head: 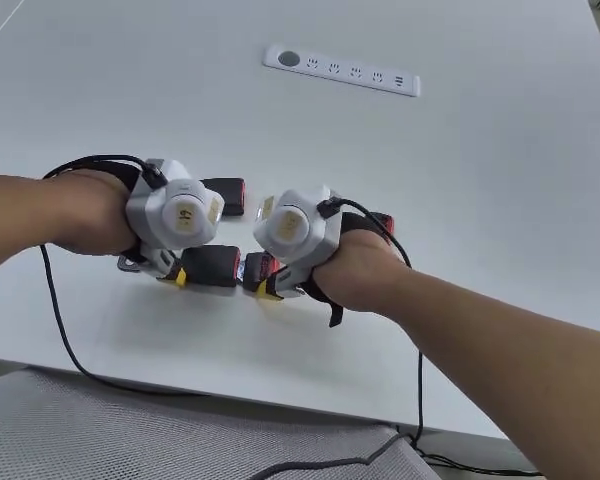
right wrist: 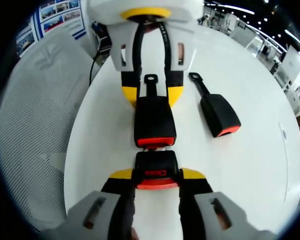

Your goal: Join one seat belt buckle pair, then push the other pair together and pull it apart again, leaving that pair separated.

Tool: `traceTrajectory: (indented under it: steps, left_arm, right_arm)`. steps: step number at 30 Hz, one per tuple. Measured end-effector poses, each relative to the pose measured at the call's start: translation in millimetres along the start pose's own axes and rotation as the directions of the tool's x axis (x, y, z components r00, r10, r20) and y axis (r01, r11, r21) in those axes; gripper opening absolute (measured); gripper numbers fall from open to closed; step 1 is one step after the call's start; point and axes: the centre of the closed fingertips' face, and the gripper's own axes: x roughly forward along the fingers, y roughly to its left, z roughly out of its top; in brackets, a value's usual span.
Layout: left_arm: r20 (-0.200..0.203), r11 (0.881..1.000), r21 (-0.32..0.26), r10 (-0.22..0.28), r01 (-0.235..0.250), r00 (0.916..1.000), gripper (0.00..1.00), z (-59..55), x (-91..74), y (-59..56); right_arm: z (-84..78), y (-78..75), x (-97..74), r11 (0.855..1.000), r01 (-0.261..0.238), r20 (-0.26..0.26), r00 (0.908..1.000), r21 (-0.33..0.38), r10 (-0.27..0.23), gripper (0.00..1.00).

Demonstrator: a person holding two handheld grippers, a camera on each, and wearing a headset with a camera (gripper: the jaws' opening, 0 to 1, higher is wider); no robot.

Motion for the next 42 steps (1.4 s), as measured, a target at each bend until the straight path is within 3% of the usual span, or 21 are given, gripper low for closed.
traceTrajectory:
  steps: [9,11,19,27,32,34,39,42]
  left_arm:
    - [0.042,1.0,-0.016,0.002,-0.001,0.9991,0.28,-1.7,-1.9,-0.1]
    - [0.054,0.999,-0.045,0.006,-0.004,0.9985,0.28,-3.0,-2.0,1.0]
    - [0.065,0.999,-0.037,0.017,-0.015,0.9977,0.27,-4.2,-1.1,1.7]
    - [0.05,0.998,-0.053,0.024,-0.022,0.9985,0.29,-3.8,-2.2,0.4]
    - [0.003,0.998,-0.037,0.056,-0.055,0.9984,0.3,-1.8,-3.0,-0.3]
    - [-0.001,0.995,-0.068,0.07,-0.07,0.9975,0.31,-3.4,-4.0,0.2]
    - [0.039,0.99,-0.117,0.079,-0.074,0.9961,0.3,-0.6,-11.9,0.0]
    - [0.1,0.987,-0.141,0.089,-0.074,0.991,0.3,12.5,-25.4,1.2]
  right_arm:
    - [-2.0,0.7,-2.8,1.0,0.007,0.037,0.9993,-0.007,-0.007,0.31]
    - [-1.4,1.0,-3.5,1.0,0.007,0.039,0.9992,-0.008,-0.006,0.31]
    - [-2.1,1.0,-3.1,1.0,0.0,0.044,0.9991,0.001,0.0,0.31]
    - [-0.6,1.2,-3.3,1.0,0.013,0.048,0.9988,0.021,-0.014,0.32]
    - [0.5,1.6,-3.4,1.0,0.008,0.064,0.9979,0.023,-0.009,0.34]
    - [1.8,1.1,-4.2,1.0,0.012,0.073,0.9972,0.024,-0.013,0.35]
    - [8.4,2.4,-13.8,0.998,0.017,0.103,0.9945,0.053,-0.022,0.36]
    - [12.9,1.3,-24.1,0.998,0.03,0.125,0.9915,0.051,-0.037,0.36]
